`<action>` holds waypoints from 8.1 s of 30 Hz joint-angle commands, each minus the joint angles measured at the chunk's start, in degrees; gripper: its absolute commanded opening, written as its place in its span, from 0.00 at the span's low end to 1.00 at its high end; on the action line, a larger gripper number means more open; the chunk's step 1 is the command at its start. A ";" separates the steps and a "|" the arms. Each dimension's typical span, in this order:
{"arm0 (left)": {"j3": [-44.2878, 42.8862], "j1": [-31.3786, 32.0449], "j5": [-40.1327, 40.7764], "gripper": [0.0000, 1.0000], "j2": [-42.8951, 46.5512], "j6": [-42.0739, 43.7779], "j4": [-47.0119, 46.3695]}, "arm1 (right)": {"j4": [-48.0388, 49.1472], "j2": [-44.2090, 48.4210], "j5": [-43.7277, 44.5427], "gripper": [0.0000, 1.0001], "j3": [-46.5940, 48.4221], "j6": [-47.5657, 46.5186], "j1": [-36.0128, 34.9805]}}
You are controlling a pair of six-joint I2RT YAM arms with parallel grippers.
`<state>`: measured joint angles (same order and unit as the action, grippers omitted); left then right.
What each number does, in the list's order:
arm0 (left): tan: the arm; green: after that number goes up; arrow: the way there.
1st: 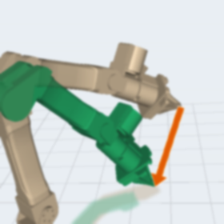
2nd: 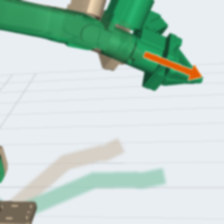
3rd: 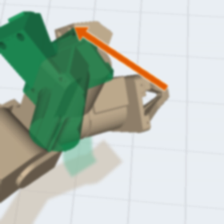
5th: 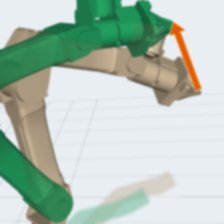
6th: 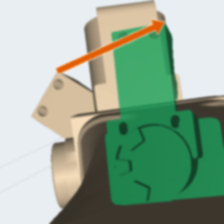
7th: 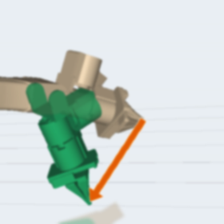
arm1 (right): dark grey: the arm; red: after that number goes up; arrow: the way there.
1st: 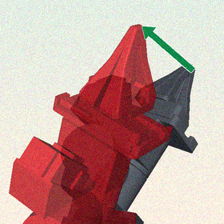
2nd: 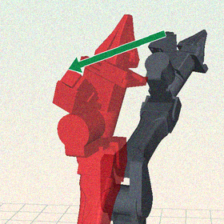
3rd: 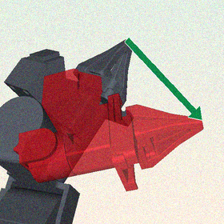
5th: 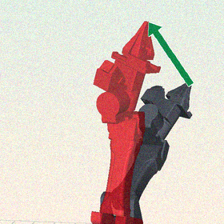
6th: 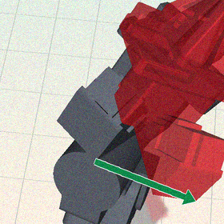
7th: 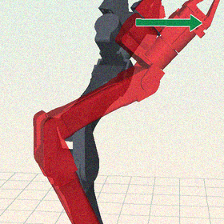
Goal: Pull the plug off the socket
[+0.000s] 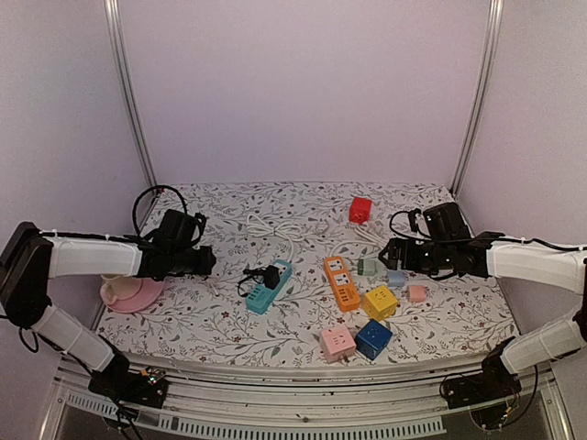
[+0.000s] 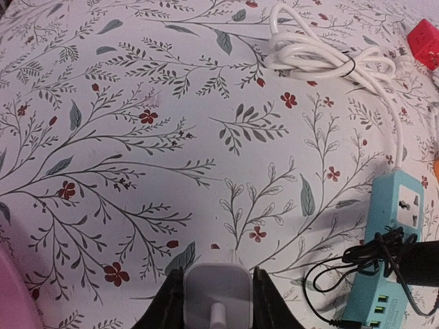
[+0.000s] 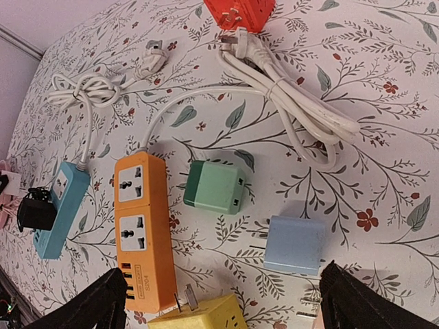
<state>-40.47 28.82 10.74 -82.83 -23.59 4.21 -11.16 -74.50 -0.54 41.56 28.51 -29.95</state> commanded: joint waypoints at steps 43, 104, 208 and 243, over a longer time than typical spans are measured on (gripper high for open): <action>-6.81 7.40 1.71 0.87 5.23 1.33 5.83 | -0.37 0.34 0.79 0.99 -0.38 0.17 -0.28; -23.96 25.23 8.80 0.18 -18.16 2.45 12.51 | -0.44 -0.20 1.17 0.99 -0.39 -0.37 -0.29; -9.61 36.31 5.42 0.17 -3.72 -4.62 -21.54 | 41.39 -19.60 -9.83 0.10 1.09 26.82 -15.62; -1.16 28.33 13.80 0.19 0.70 -10.31 -11.39 | 25.25 -27.73 -9.35 0.75 13.11 16.99 -16.62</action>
<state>-42.46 58.13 25.45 -81.17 -33.17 -6.72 16.99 -105.12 -13.19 53.36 47.66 -46.13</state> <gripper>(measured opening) 0.244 0.712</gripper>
